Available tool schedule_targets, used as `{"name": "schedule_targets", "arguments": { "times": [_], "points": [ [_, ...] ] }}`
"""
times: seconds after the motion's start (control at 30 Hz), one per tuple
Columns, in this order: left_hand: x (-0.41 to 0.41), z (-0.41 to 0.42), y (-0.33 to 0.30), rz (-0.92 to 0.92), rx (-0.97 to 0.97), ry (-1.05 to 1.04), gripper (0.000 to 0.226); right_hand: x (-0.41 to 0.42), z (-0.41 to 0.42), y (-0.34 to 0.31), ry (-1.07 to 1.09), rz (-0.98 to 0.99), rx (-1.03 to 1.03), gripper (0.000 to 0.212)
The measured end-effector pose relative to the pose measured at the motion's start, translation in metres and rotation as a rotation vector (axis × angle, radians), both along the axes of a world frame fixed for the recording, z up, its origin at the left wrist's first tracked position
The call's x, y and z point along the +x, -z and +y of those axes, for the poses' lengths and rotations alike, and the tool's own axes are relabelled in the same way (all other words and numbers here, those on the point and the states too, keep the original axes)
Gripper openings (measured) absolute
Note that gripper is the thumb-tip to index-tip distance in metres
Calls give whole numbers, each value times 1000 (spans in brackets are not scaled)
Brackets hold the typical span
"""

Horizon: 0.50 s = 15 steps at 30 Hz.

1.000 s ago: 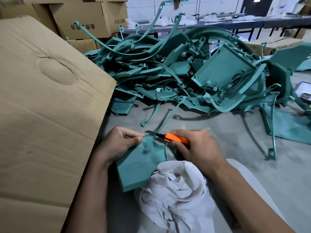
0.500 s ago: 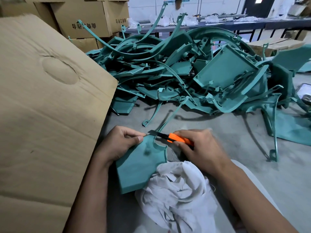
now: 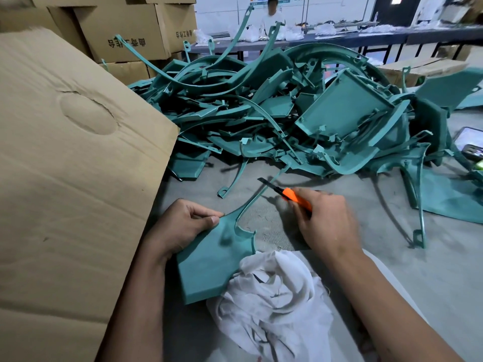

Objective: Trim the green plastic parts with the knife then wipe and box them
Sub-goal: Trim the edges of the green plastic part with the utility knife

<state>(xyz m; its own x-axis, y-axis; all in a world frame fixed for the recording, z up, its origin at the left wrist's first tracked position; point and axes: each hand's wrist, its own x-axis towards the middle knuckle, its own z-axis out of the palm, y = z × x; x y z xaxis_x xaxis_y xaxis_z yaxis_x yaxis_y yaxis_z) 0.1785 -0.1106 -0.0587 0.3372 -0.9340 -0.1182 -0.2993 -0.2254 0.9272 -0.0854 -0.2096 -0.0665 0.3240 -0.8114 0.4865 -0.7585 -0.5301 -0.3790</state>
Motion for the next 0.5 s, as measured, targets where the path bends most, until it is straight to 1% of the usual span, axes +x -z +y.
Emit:
{"name": "schedule_targets", "arguments": {
  "times": [0.07, 0.17, 0.27, 0.33, 0.4, 0.5],
  "points": [
    [0, 0, 0, -16, 1, 7, 16, -1, -2, 0, 75, -3, -17, 27],
    [-1, -1, 0, -11, 8, 13, 16, -3, -3, -2, 171, -23, -53, 26],
    [-2, -2, 2, -9, 38, -20, 13, 2, 1, -3, 226, 12, -87, 35],
    [-1, -1, 3, -18, 43, -41, 13, 6, 6, -3, 237, 23, -83, 38],
    [0, -1, 3, -18, 44, -49, 15, 8, 8, -2, 226, 30, -54, 34],
    [0, -1, 3, -16, 49, -19, 21, 9, 6, 0, 155, 74, 35, 31]
  ]
}}
